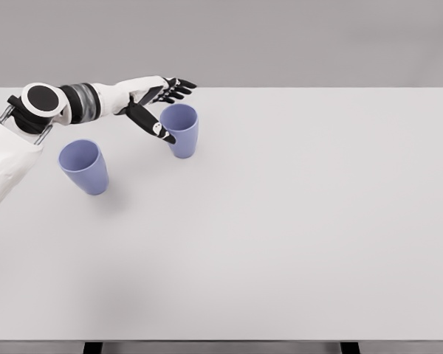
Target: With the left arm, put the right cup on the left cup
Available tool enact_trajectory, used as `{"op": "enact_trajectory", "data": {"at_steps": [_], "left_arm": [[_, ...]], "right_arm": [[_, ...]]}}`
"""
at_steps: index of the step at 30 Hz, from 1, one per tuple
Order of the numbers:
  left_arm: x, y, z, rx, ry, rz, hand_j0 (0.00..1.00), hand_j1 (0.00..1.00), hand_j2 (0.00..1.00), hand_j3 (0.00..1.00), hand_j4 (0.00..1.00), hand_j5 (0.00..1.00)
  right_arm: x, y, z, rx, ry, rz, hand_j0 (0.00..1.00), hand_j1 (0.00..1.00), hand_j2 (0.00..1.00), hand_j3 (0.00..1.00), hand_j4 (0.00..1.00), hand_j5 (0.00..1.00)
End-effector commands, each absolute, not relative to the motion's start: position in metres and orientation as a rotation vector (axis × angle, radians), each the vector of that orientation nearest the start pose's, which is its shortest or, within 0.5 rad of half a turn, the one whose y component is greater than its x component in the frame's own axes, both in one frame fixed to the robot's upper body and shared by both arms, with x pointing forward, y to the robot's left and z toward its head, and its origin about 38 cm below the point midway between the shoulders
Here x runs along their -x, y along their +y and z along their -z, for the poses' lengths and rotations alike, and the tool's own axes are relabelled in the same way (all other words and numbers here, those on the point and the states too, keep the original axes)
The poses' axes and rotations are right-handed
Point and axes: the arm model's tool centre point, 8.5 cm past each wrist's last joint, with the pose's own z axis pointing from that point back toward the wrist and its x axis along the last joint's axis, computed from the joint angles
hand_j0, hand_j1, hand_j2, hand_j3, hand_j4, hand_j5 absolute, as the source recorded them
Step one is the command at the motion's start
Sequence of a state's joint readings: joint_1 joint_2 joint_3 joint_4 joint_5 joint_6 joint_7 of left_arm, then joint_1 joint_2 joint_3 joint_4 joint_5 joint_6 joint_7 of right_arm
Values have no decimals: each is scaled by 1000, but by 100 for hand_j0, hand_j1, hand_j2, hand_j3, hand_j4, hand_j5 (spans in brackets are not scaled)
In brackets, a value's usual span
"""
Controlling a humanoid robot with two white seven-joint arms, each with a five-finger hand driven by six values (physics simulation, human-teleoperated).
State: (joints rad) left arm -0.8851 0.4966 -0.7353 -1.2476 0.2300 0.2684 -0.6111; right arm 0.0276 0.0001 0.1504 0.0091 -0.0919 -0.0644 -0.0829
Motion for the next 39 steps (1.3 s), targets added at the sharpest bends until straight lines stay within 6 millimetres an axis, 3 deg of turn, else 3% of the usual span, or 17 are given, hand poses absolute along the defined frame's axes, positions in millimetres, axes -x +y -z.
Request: {"op": "enact_trajectory", "data": {"at_steps": [1, 39], "left_arm": [[-521, 214, -220, 125, -1205, 1176, 100, 100, 100, 100, 100, 100], [-533, 211, -202, 143, -1158, 1121, 100, 100, 100, 100, 100, 100]], "right_arm": [[14, -279, 261, 168, -28, -58, 100, 100, 100, 100, 100, 100], [14, -279, 261, 168, -28, -58, 100, 100, 100, 100, 100, 100]]}}
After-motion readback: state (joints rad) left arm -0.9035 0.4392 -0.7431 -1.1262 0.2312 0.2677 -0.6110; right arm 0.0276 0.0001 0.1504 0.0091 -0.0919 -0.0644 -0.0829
